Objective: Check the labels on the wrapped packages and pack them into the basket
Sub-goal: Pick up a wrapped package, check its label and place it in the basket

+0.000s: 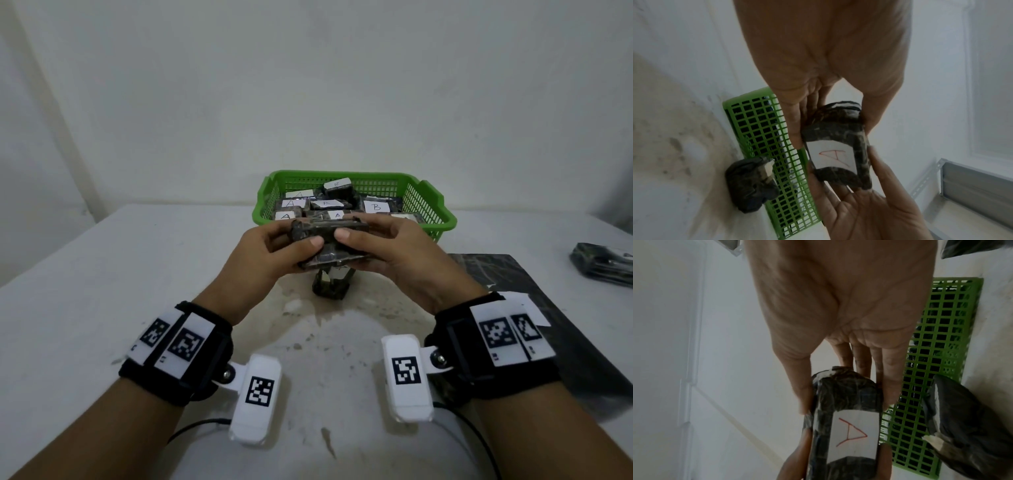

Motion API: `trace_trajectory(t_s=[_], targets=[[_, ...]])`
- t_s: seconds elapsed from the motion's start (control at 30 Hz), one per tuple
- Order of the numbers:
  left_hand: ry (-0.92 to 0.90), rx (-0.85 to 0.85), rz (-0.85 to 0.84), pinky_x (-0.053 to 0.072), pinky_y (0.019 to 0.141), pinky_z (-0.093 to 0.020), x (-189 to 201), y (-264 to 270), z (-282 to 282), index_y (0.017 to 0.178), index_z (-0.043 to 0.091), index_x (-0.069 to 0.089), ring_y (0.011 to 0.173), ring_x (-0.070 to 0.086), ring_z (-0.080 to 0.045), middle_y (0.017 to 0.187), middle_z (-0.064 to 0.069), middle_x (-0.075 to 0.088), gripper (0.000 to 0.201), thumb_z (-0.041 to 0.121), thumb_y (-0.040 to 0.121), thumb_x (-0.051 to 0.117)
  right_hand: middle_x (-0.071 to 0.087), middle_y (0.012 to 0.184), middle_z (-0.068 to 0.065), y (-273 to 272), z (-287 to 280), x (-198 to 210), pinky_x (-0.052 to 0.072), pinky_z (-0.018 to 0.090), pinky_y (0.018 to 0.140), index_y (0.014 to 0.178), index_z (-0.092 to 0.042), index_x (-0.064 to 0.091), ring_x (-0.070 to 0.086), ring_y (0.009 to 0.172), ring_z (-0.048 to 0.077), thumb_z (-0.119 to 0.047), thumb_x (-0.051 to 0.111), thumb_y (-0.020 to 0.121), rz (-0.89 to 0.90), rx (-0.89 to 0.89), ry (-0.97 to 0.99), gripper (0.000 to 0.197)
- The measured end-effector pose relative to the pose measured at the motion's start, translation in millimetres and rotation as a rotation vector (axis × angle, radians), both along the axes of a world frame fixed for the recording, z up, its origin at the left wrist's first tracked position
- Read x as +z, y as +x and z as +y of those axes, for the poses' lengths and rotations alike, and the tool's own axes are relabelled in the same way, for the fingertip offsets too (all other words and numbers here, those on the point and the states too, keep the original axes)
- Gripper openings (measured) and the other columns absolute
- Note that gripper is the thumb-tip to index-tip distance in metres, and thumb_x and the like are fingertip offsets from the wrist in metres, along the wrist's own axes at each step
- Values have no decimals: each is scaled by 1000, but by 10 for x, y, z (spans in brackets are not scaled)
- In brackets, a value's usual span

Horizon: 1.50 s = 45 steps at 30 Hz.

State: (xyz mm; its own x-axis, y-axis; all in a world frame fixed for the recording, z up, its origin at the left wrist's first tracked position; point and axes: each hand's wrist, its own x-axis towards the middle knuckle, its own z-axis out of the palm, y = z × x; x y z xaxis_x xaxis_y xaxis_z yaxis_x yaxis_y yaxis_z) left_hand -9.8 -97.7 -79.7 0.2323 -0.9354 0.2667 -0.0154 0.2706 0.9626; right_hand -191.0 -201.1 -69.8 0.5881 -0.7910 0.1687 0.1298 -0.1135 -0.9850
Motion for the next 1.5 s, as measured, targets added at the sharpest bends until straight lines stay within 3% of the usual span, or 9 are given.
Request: trace_trajectory(t_s=[0.3, 0.43, 0.77, 0.93, 1.03, 1.13, 1.27, 1.4, 1.5], targets=[[-20, -18, 19, 49, 106, -53, -15, 61, -3, 127, 1, 64, 116, 67, -33, 123, -16, 71, 45, 16, 85, 72, 79, 116, 10, -6, 27, 7, 57, 46, 104, 122, -7, 72, 76, 110, 25, -23, 89, 61, 34, 48, -40, 66], [14, -74, -58, 52, 102, -42, -2, 50, 20, 130, 5, 63, 121, 65, -30, 127, -12, 70, 51, 20, 83, 75, 79, 115, 8, -23, 18, 5, 56, 47, 105, 121, -7, 73, 75, 111, 24, -16, 90, 67, 38, 26, -87, 57], [-52, 9, -201, 56, 94, -28, 57, 87, 61, 135, 12, 56, 118, 66, -16, 125, -2, 70, 67, 8, 72, 81, 80, 114, -3, -30, 51, 13, 60, 28, 95, 121, -19, 72, 75, 108, 10, -10, 90, 72, 49, 8, -169, 53], [-78, -4, -208, 59, 90, -37, 55, 101, 74, 131, 15, 54, 122, 62, -22, 131, -1, 63, 68, -8, 73, 81, 78, 119, 9, 12, 53, 3, 63, 36, 90, 124, -10, 70, 76, 107, 23, -32, 84, 67, 33, 106, 16, 63], [-37, -75, -196, 58, 94, -40, 45, 85, 63, 133, 17, 54, 119, 65, -21, 131, -2, 64, 70, -4, 73, 84, 79, 114, 16, 36, 33, -34, 65, 35, 84, 121, -2, 71, 78, 102, 26, -20, 79, 79, -4, 85, 76, 47], [21, -128, -90, 56, 96, -44, 22, 60, 31, 135, 13, 57, 118, 67, -28, 128, -9, 68, 58, 16, 81, 79, 80, 110, 15, 37, -1, -85, 62, 42, 94, 119, -2, 74, 77, 105, 30, -5, 81, 84, 23, 10, -2, 36], [14, 21, -167, 56, 96, -40, -3, 83, -16, 127, 7, 65, 111, 70, -27, 116, -12, 74, 36, 4, 91, 69, 81, 108, 8, 42, -4, -93, 62, 45, 92, 114, -9, 76, 78, 102, 25, -10, 86, 80, 72, -15, -45, 36], [11, -15, -141, 53, 99, -44, -7, 82, 1, 127, 7, 66, 114, 69, -28, 120, -12, 72, 38, 14, 90, 70, 80, 110, 13, 39, 37, -77, 66, 41, 75, 118, -7, 74, 79, 98, 27, -21, 83, 85, 79, 17, 2, 37], [11, 0, -158, 54, 100, -45, -6, 76, -6, 127, 6, 66, 113, 69, -28, 120, -12, 72, 37, 14, 91, 69, 79, 110, 14, 40, 39, -78, 66, 41, 74, 119, -4, 73, 79, 97, 28, -17, 84, 84, 63, -6, -6, 39]])
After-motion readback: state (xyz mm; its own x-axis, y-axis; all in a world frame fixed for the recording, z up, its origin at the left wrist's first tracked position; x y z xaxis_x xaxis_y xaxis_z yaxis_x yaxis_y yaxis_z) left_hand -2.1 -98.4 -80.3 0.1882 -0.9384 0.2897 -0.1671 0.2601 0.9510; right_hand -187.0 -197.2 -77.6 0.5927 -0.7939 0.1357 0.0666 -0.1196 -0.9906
